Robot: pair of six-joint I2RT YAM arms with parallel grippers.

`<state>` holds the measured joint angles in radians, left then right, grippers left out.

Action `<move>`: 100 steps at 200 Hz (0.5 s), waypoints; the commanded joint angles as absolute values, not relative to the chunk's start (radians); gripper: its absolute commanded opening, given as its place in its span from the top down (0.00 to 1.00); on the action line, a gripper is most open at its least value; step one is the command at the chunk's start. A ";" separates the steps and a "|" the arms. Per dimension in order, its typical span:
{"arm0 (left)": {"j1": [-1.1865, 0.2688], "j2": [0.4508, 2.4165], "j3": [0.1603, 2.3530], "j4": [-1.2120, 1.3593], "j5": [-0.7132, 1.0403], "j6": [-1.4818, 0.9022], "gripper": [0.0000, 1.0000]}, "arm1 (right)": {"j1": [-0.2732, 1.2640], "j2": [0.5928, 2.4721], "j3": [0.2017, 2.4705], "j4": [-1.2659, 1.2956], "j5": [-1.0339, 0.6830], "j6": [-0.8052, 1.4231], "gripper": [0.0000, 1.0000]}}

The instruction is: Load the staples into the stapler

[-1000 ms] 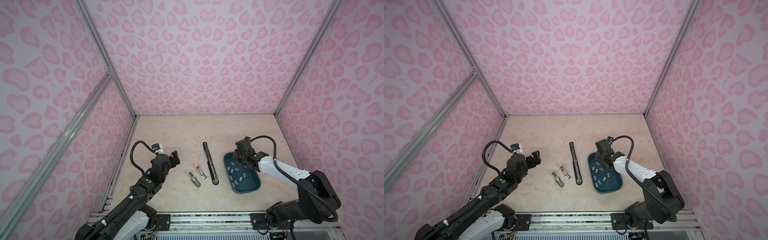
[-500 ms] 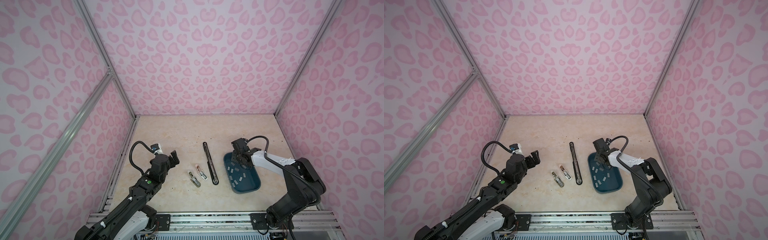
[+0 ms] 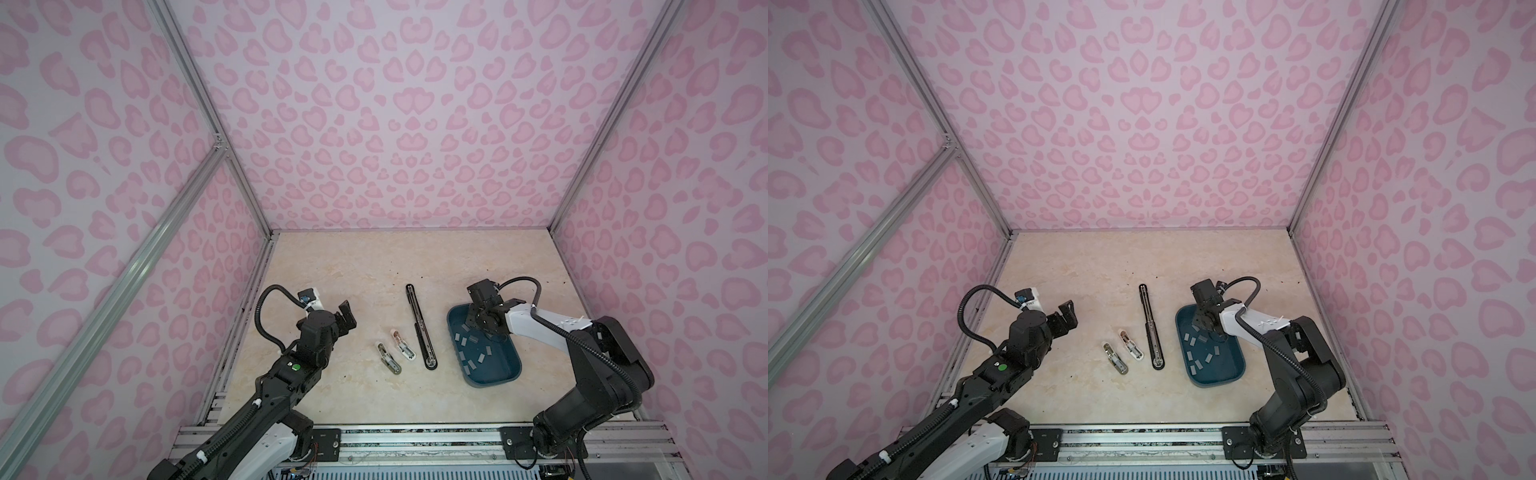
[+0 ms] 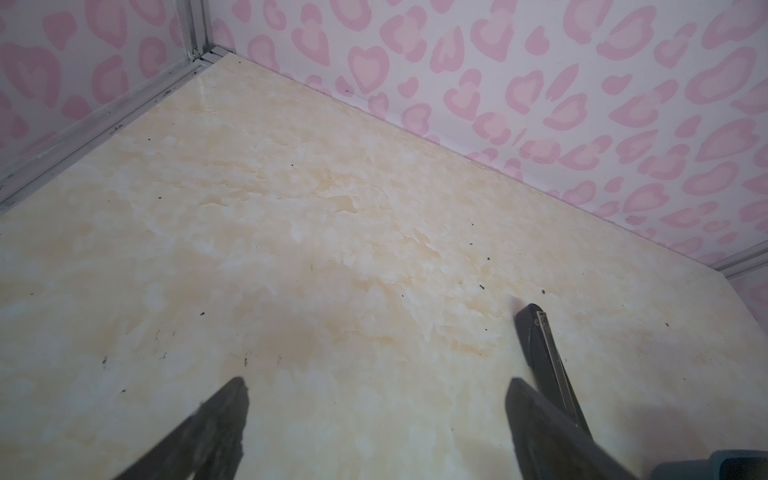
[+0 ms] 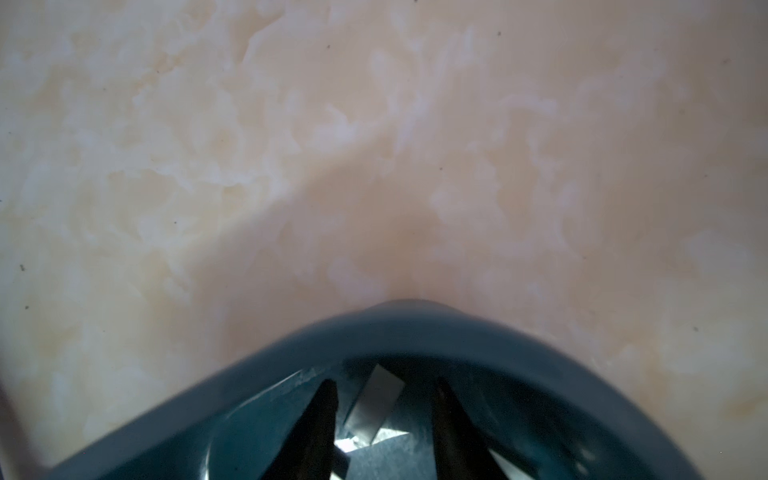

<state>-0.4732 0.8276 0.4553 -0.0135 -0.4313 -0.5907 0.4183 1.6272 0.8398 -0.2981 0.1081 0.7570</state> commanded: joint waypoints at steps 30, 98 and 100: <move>-0.473 0.840 0.459 -0.008 -0.442 -0.590 0.03 | 0.418 1.663 0.842 -0.283 0.077 0.772 0.62; -0.472 0.829 0.455 -0.012 -0.448 -0.592 0.03 | 0.419 1.646 0.816 -0.276 0.071 0.774 0.73; -0.472 0.828 0.455 -0.012 -0.448 -0.592 0.03 | 0.419 1.645 0.815 -0.275 0.070 0.773 0.73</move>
